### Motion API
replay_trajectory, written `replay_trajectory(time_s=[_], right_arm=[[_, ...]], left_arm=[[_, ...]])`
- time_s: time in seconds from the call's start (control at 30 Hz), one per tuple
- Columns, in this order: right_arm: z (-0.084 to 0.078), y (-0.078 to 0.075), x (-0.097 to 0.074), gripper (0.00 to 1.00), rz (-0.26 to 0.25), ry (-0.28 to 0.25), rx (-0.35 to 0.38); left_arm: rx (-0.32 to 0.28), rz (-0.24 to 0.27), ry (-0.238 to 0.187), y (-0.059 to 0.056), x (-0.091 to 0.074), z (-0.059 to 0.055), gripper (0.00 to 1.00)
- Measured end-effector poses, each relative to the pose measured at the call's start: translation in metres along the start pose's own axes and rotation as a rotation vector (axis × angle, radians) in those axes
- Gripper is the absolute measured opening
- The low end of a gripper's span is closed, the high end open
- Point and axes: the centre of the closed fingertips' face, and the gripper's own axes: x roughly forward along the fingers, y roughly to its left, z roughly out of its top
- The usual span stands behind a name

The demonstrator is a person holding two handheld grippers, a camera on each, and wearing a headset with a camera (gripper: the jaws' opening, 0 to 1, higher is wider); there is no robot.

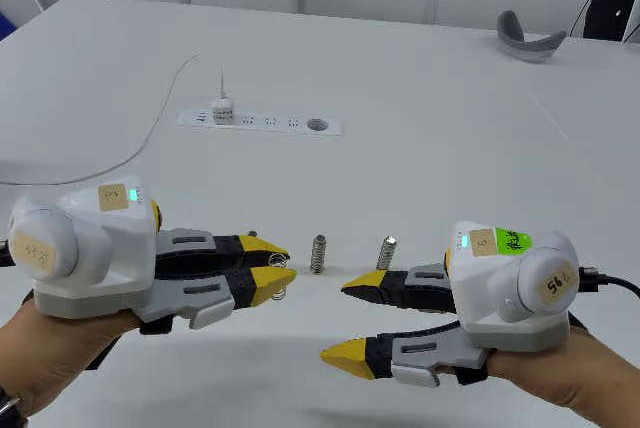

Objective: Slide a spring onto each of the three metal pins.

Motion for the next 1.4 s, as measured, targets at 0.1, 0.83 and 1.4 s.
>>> replay_trajectory(time_s=[0.1,0.83,1.4], right_arm=[[0.000,-0.001,-0.001,0.46,-0.006,-0.001,0.002],[-0.007,-0.010,-0.014,0.49,-0.049,-0.014,0.032],[-0.015,-0.018,-0.028,0.52,-0.091,-0.007,0.054]], left_arm=[[-0.001,0.018,-0.004,0.008,-0.002,0.001,0.10],[-0.038,0.140,-0.022,0.065,-0.005,0.002,0.10],[-0.044,0.170,-0.010,0.088,0.004,-0.002,0.10]])
